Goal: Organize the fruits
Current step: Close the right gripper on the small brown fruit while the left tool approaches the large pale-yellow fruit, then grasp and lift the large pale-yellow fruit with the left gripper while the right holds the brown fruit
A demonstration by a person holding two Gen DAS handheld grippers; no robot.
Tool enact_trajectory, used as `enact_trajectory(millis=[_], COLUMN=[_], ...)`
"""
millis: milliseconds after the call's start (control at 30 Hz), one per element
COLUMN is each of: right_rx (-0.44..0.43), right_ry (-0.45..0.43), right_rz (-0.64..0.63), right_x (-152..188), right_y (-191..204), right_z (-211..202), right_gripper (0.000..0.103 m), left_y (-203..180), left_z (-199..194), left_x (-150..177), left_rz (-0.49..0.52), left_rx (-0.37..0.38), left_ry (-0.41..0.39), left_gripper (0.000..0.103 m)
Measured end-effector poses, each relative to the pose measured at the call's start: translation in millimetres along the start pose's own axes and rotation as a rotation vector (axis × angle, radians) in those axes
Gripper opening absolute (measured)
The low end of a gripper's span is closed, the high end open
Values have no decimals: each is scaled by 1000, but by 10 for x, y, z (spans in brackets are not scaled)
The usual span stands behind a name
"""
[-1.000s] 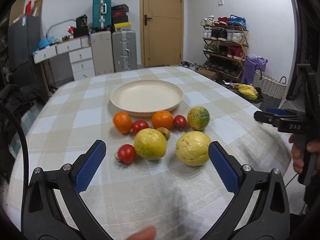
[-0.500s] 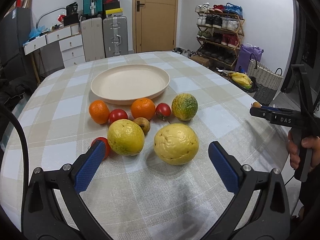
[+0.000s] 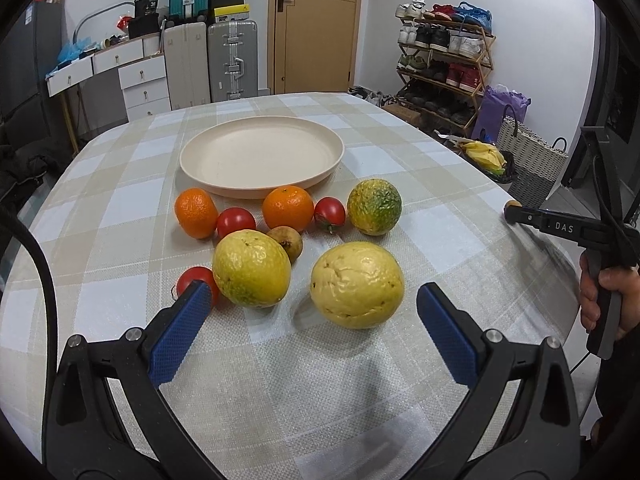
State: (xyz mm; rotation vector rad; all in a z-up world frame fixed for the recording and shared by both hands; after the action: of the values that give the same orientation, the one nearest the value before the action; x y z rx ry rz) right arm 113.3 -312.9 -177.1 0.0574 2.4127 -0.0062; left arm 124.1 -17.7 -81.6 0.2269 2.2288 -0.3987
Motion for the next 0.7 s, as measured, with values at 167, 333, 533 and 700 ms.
enact_trajectory(millis=[167,333,533,700], right_rx=[-102,-185,-211,-225], right_ry=[-63,-83,-75,-79], right_rz=[-69,-127,-157,-167], right_x=[28,94,179,204], right_y=[416,791,948,999], right_z=[-235,-381,-417,-470], right_gripper=[25,25,25,25], left_y=[-78,-238,-435,-564], left_z=[49,86,197,327], left_x=[-8,39,73,77], left_rz=[9,29,50,94], left_rx=[0,-1,47,37], left_ry=[7,22,55,88], left_gripper=[102,102,89,87])
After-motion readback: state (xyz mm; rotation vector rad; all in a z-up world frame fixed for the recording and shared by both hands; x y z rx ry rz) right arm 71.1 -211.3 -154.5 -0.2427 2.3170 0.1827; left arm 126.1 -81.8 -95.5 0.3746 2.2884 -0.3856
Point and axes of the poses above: each gripper's, at about its wrist camera, not at the fingertips, and z roughly the way its jaws point, y to its left, x to its underside, the point moved 9 cm from there along z, roughly the way its jaws point, and after that the axes turned 14 degrees about x, right-handed, at the moved point
